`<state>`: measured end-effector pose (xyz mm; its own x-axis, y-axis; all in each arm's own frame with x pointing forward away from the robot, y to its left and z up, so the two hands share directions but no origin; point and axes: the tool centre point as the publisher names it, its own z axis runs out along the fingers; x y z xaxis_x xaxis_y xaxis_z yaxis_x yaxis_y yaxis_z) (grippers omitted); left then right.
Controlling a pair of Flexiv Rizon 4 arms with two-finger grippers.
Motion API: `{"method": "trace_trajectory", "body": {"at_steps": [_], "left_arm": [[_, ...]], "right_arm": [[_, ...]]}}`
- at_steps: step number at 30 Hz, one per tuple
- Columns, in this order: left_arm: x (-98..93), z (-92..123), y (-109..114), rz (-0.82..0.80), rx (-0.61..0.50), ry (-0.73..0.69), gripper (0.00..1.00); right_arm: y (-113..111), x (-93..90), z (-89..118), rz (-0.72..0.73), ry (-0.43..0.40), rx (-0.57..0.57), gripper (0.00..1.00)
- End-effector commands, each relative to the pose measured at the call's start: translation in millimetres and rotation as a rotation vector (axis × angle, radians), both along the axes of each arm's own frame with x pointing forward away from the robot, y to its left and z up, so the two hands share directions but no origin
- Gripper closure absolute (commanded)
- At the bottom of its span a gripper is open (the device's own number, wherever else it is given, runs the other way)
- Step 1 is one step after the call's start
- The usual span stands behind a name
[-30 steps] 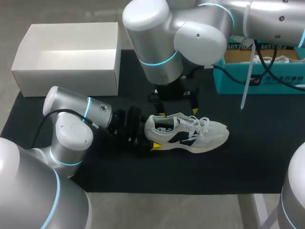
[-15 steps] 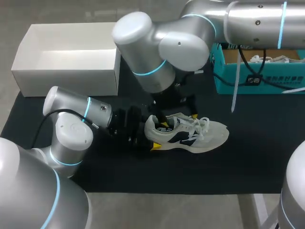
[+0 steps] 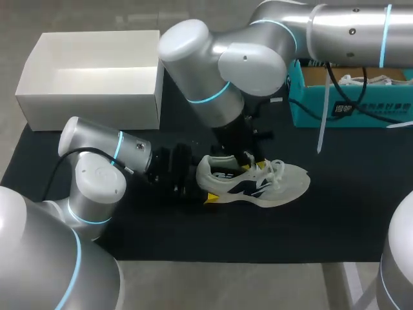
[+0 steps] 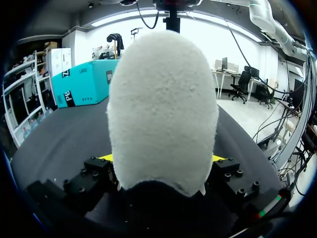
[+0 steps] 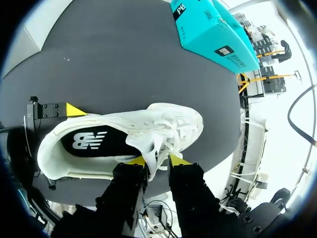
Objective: Take the shoe out of the shoebox, open the shoe tongue, remove and reinsert the insole, then place the shoe into the shoebox
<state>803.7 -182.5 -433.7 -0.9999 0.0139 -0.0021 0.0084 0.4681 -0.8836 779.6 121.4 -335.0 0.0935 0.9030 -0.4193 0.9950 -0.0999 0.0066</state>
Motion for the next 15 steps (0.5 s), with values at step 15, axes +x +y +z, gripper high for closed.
{"method": "trace_trajectory", "body": {"at_steps": [15], "left_arm": [[-0.3,-0.6,-0.5,0.001,0.001,-0.001,1.00]], "right_arm": [[-76.9,-6.3,10.6,-0.112,-0.041,0.001,1.00]]}}
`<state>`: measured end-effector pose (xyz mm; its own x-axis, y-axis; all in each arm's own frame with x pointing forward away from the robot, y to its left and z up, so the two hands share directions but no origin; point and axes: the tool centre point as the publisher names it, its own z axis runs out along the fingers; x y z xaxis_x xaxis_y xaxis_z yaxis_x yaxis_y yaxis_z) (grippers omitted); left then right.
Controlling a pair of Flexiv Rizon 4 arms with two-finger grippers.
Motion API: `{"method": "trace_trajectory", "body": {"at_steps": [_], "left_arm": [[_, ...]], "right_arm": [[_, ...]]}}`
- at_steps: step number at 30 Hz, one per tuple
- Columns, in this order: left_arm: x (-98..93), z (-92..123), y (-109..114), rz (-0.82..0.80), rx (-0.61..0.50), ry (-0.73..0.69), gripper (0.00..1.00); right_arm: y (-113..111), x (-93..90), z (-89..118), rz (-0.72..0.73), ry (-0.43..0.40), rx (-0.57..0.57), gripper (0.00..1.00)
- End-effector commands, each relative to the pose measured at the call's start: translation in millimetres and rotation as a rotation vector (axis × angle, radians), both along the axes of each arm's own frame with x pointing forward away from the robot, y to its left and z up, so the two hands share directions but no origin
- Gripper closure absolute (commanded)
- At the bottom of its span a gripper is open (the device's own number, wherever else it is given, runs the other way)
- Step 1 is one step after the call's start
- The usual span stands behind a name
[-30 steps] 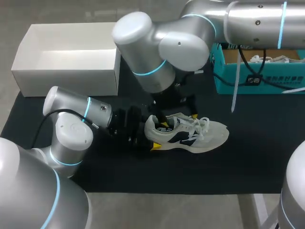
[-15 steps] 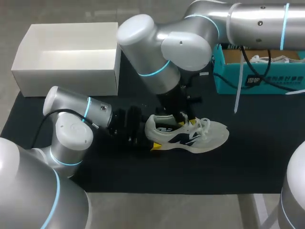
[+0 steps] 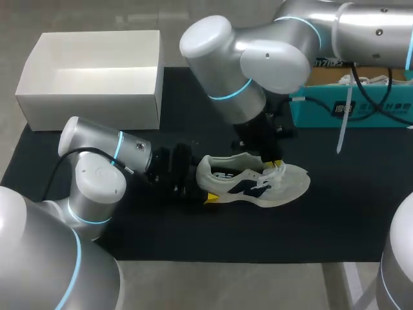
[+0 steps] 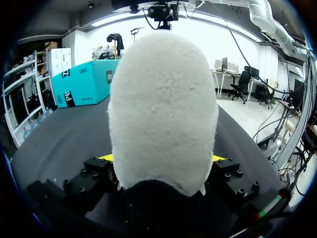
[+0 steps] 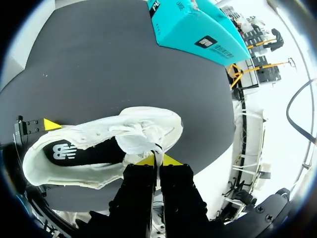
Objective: Take the shoe out of the shoebox, open the shoe tongue, remove and reinsert the insole, then place the shoe into the shoebox
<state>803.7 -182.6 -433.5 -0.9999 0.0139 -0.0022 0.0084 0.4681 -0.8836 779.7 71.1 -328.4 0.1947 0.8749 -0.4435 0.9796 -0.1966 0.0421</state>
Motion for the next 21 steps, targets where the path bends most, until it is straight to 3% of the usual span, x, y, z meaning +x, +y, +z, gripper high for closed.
{"method": "trace_trajectory", "body": {"at_steps": [1,14,21], "left_arm": [[-0.4,-0.8,-0.3,0.001,0.001,-0.001,1.00],[-0.4,-0.8,-0.3,0.001,0.001,-0.001,1.00],[-0.4,-0.8,-0.3,0.001,0.001,-0.001,1.00]], "right_arm": [[-31.6,-6.7,4.6,-0.019,-0.009,0.028,1.00],[-81.9,3.3,-16.8,-0.093,0.000,0.034,1.00],[-81.9,12.3,-39.5,-0.092,0.008,0.086,0.99]]}}
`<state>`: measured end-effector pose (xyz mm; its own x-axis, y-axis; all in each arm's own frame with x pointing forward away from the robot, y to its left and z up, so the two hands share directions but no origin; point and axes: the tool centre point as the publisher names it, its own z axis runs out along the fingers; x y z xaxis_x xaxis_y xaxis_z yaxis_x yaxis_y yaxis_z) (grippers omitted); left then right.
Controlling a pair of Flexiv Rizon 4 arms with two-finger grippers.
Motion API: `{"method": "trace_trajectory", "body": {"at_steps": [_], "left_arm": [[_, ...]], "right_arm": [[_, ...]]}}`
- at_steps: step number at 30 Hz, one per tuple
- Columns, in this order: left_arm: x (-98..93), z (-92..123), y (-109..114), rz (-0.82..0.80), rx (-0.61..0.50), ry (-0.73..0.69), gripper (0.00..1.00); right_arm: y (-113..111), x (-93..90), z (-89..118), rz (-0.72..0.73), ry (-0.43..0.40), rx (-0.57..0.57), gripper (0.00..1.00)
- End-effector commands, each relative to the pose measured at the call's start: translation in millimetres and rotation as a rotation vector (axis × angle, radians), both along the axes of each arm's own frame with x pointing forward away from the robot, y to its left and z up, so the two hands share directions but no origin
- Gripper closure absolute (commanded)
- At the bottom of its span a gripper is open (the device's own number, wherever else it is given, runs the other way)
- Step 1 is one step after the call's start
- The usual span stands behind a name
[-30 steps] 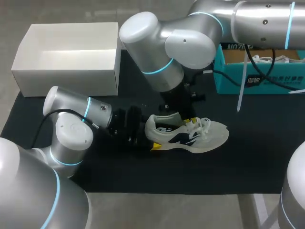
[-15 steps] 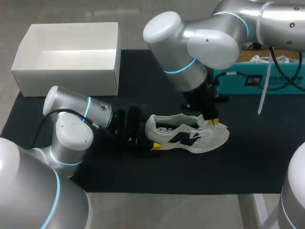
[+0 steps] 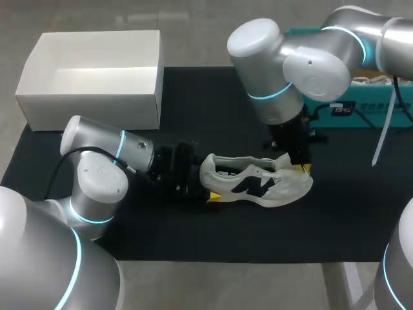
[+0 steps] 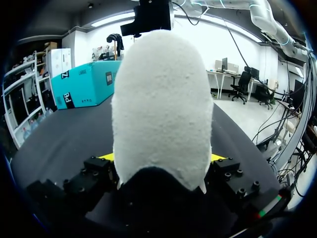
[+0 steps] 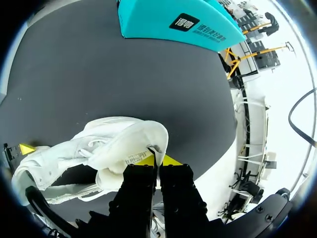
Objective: Take the shoe out of the shoebox, open the shoe tongue, remove and reinsert the insole, then place the shoe into the shoebox
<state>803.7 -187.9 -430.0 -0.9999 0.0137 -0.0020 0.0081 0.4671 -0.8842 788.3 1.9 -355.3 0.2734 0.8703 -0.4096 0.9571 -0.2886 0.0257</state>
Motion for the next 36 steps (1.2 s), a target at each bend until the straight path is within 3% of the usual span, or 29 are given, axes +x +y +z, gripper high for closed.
{"method": "trace_trajectory", "body": {"at_steps": [1,6,9,12,13,14,15,21,26,29,36], "left_arm": [[-0.3,-4.3,4.9,0.001,0.002,-0.001,1.00],[-0.3,-4.3,4.9,0.001,0.002,-0.001,1.00],[-0.3,-4.3,4.9,0.001,0.002,-0.001,1.00],[-0.3,-4.3,4.9,0.001,0.002,-0.001,1.00],[-0.3,-4.3,4.9,0.001,0.002,-0.001,1.00],[-0.3,-4.3,4.9,0.001,0.002,-0.001,1.00],[-0.3,-4.3,4.9,0.001,0.002,-0.001,1.00],[-0.3,-4.3,4.9,0.001,0.002,-0.001,1.00],[-0.3,-4.3,4.9,0.001,0.002,-0.001,1.00],[-0.3,-4.3,4.9,0.001,0.002,-0.001,1.00],[-0.3,-4.3,4.9,0.001,0.002,-0.001,1.00]], "right_arm": [[-11.6,4.5,-15.5,0.002,0.001,0.052,0.95],[-5.9,6.2,-28.5,0.010,0.016,0.075,0.84],[-3.4,6.4,-29.4,0.016,0.019,0.080,0.63],[-0.6,5.3,-25.0,0.020,0.018,0.081,0.53],[-0.3,4.8,-22.6,0.020,0.017,0.081,0.42],[0.1,4.4,-19.7,0.021,0.015,0.080,0.12],[0.5,3.8,-16.3,0.021,0.009,0.078,0.00],[9.5,0.7,12.1,0.017,-0.043,0.072,0.00],[29.2,3.1,56.5,0.075,-0.201,0.175,0.00],[41.7,9.3,78.9,0.238,-0.299,0.260,0.00],[64.6,22.1,112.3,0.625,-0.341,0.310,0.00]]}}
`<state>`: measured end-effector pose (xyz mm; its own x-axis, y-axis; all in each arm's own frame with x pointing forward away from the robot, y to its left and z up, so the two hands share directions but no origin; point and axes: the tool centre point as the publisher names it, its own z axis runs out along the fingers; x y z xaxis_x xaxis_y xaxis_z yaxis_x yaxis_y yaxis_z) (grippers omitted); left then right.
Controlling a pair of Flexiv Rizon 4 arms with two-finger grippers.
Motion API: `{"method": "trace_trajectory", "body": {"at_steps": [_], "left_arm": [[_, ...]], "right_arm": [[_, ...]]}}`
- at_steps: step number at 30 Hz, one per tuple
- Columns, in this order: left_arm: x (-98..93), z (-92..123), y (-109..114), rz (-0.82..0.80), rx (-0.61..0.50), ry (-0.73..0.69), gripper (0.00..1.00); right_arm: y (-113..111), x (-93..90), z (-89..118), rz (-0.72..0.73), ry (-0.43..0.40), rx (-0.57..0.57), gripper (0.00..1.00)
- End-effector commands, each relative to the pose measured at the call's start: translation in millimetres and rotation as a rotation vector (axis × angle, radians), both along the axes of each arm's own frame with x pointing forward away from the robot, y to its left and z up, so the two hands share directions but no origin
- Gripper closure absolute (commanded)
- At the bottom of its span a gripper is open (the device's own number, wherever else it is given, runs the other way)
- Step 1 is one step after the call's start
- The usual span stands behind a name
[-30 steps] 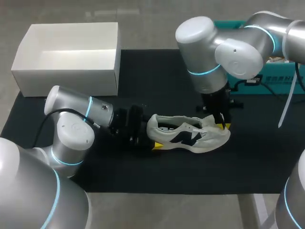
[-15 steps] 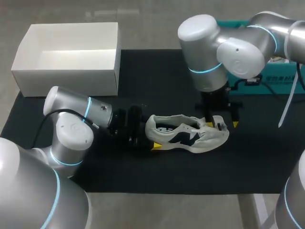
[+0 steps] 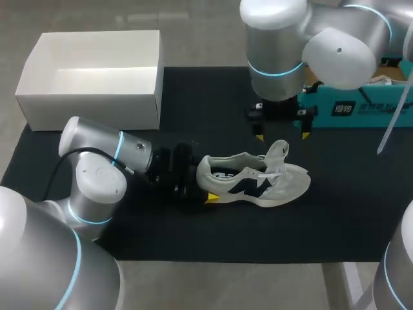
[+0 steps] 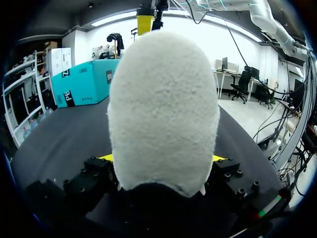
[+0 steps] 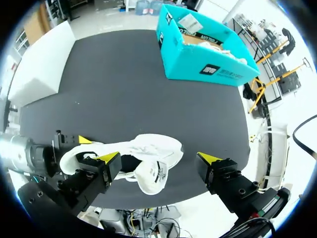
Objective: Take the shoe out of the shoebox, open the shoe tongue, remove and reinsert the insole, then place the shoe into the shoebox
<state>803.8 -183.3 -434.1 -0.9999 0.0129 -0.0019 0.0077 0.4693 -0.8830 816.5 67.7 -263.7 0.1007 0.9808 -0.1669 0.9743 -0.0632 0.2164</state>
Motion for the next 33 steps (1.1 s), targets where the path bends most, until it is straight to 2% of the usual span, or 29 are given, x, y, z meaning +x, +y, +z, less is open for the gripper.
{"method": "trace_trajectory", "body": {"at_steps": [1,4,5,17,18,20,22,26,28,29,30,31,33], "left_arm": [[-0.5,-0.2,0.3,0.000,-0.001,-0.001,1.00],[-0.5,-0.2,0.3,0.000,-0.001,-0.001,1.00],[-0.5,-0.2,0.3,0.000,-0.001,-0.001,1.00],[-0.5,-0.2,0.3,0.000,-0.001,-0.001,1.00],[-0.5,-0.2,0.3,0.000,-0.001,-0.001,1.00],[-0.5,-0.2,0.3,0.000,-0.001,-0.001,1.00],[-0.5,-0.2,0.3,0.000,-0.001,-0.001,1.00],[-0.5,-0.2,0.3,0.000,-0.001,-0.001,1.00],[-0.5,-0.2,0.3,0.000,-0.001,-0.001,1.00],[-0.5,-0.2,0.3,0.000,-0.001,-0.001,1.00],[-0.5,-0.2,0.3,0.000,-0.001,-0.001,1.00],[-0.5,-0.2,0.3,0.000,-0.001,-0.001,1.00],[-0.5,-0.2,0.3,0.000,-0.001,-0.001,1.00]], "right_arm": [[2.6,-5.0,23.9,0.425,-0.132,0.077,0.00],[13.8,-4.3,29.4,0.582,-0.081,0.065,0.00],[15.7,-3.9,29.1,0.577,-0.019,0.041,0.00],[15.7,-3.9,29.1,0.577,-0.019,0.041,0.00],[20.8,3.2,32.5,0.683,0.061,-0.045,0.00],[29.6,11.2,34.8,0.855,0.097,-0.135,0.00],[37.4,14.4,32.8,0.952,0.136,-0.218,0.00],[51.3,16.7,25.6,1.106,0.119,-0.258,0.00],[52.5,16.8,22.0,1.134,0.110,-0.266,0.02],[53.3,16.6,20.7,1.162,0.105,-0.276,0.31],[53.6,16.7,19.9,1.173,0.107,-0.276,0.51],[53.4,16.7,19.1,1.183,0.100,-0.274,0.61],[53.0,16.6,18.4,1.206,0.091,-0.270,1.00]]}}
